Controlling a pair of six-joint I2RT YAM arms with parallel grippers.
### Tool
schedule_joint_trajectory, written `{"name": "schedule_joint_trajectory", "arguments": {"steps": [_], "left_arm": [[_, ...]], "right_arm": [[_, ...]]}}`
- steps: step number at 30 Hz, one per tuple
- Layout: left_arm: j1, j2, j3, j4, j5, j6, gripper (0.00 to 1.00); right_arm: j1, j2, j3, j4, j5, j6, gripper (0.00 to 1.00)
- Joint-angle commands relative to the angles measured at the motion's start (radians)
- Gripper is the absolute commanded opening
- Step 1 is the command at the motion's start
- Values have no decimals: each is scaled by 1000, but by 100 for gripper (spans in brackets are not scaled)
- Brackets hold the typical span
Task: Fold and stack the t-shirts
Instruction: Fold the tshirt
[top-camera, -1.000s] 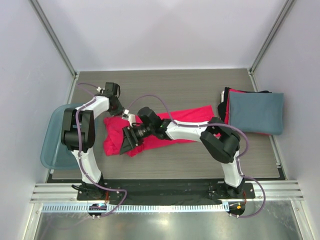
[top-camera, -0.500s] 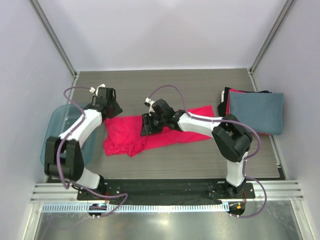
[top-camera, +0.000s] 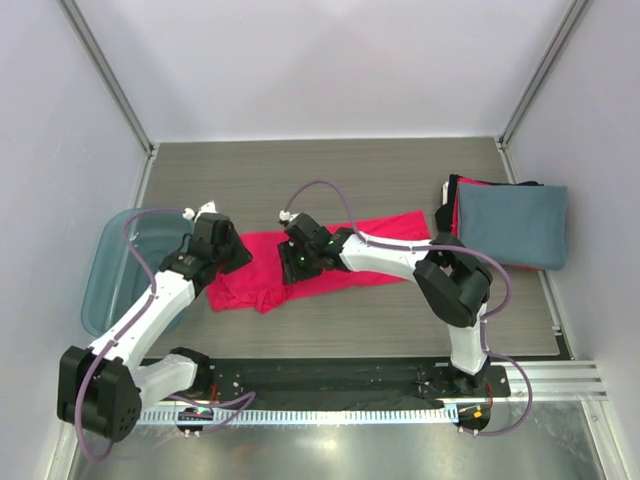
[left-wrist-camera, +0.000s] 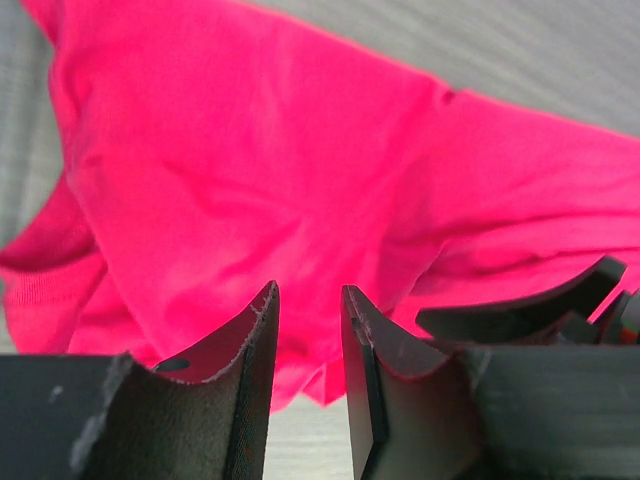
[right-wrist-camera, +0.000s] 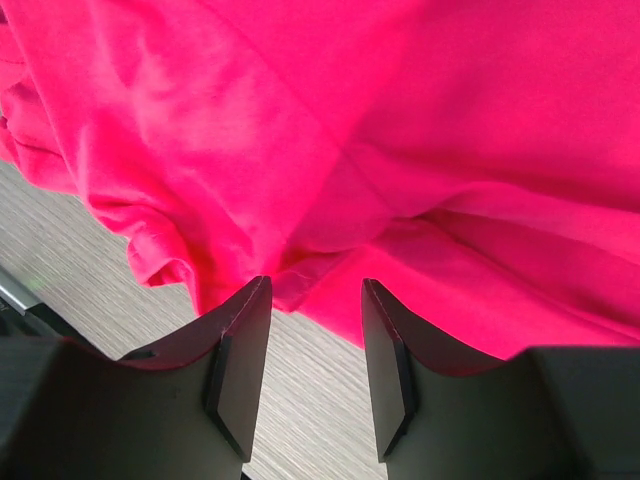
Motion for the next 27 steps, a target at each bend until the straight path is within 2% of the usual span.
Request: {"name": "schedule_joint_trajectory", "arguments": {"steps": [1, 5, 8, 12, 13, 16, 19, 27], "left_arm": [[-9, -41, -47, -2, 13, -22, 33], [-11, 8, -75, 41, -4, -7, 33], [-11, 68, -78, 77, -30, -8, 33], [-9, 114, -75, 98, -35, -21, 32], [-9, 122, -73, 99, -38, -21, 32], [-9, 146, -69, 99, -90, -13, 32], [-9, 171, -72, 102, -130, -13, 32], [-8, 219, -81, 133, -119, -15, 31]], "right_arm": [[23, 7, 55, -25, 73, 9, 47], [55, 15, 78, -27, 121, 23, 50], [78, 45, 116, -91, 192, 32, 50], [86, 68, 133, -174, 278, 43, 46], [86, 65, 128, -186, 303, 49, 42], [91, 36, 83, -191, 309, 47, 35], [92, -10, 26, -192, 334, 56, 34], [94, -91, -26, -177, 325, 49, 35]]}}
